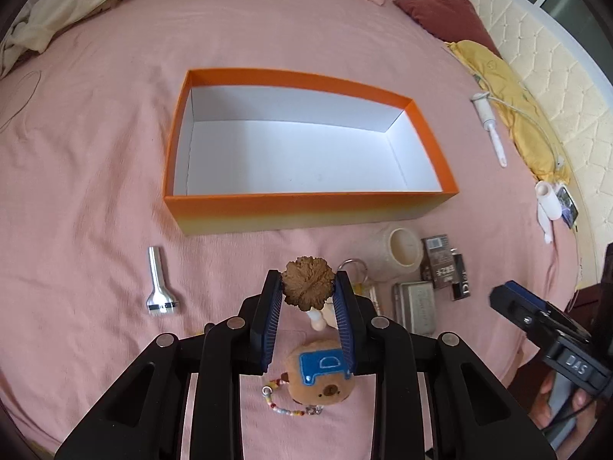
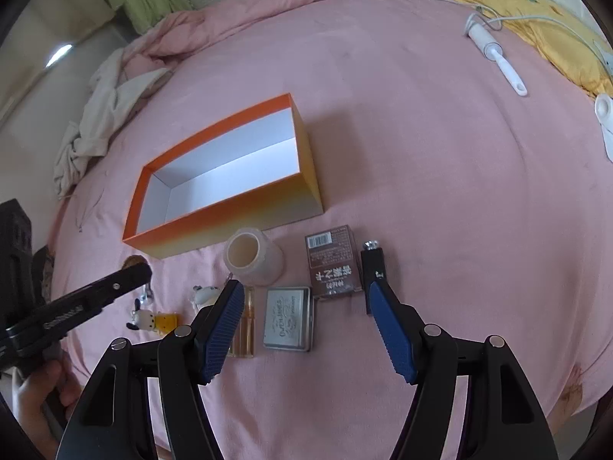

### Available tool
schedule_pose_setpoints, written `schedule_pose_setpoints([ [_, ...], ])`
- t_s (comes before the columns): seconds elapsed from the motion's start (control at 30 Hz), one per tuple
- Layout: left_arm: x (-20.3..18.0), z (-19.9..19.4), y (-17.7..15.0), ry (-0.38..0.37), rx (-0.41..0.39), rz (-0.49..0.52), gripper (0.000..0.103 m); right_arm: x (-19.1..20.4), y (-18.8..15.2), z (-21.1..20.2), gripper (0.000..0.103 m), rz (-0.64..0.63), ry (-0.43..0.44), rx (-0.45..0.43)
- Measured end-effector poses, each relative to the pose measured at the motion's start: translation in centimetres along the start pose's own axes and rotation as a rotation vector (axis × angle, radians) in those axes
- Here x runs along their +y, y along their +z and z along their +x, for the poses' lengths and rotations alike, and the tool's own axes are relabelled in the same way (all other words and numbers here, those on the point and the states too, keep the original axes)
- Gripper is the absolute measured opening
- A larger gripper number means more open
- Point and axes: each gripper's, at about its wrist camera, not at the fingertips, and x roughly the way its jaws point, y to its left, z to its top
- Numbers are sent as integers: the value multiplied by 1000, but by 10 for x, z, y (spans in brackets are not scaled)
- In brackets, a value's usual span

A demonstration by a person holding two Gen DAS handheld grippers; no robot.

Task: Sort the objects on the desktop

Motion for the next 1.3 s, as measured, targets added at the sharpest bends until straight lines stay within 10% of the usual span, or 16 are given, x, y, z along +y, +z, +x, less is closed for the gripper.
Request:
schedule_pose_setpoints([
  [0.63,35,-49,-61,-24,-137,-289,36,3,-32,-13,68,29,-50,-10],
  [1.03,49,-29,-150,88,-344,-240,36,12,-104,10,68,-196,-70,-264],
  [1.13,63,-14,-161,62,-378,-256,36,-4,-114,21,85,-128,-52,-292],
  [1.3,67,-12,-168,-113,-505,-261,86,5,-142,48,103,-299,-143,-368],
])
